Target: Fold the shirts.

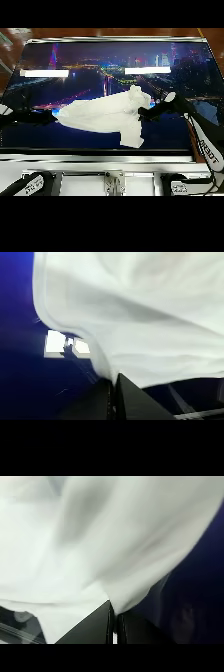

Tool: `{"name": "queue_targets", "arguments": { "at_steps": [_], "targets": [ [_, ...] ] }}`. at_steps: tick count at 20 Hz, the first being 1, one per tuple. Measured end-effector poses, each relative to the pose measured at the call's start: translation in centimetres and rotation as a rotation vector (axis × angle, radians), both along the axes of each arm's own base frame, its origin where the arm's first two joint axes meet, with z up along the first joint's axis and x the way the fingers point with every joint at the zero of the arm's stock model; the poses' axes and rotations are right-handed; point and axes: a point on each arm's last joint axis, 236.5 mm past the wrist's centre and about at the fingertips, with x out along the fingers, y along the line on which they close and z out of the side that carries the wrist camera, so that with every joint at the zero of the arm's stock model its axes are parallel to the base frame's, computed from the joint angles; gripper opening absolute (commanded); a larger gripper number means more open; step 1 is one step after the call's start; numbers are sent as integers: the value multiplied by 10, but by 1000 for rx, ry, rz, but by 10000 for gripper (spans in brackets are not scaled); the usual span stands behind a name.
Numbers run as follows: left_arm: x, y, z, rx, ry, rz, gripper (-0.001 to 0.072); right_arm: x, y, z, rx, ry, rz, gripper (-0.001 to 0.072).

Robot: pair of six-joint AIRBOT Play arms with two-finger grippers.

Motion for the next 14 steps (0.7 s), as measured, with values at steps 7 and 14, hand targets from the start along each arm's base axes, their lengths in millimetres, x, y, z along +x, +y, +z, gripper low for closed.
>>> {"name": "queue_targets", "arguments": {
  "at_steps": [7, 14],
  "targets": [
    [21, 0, 352, 234, -917, -6, 44, 54, -13, 309, -102, -873, 134, 65],
    [-147, -36, 566, 347, -1529, 42, 43, -113, -58, 590, -185, -1640, -48, 65]
  ]
}}
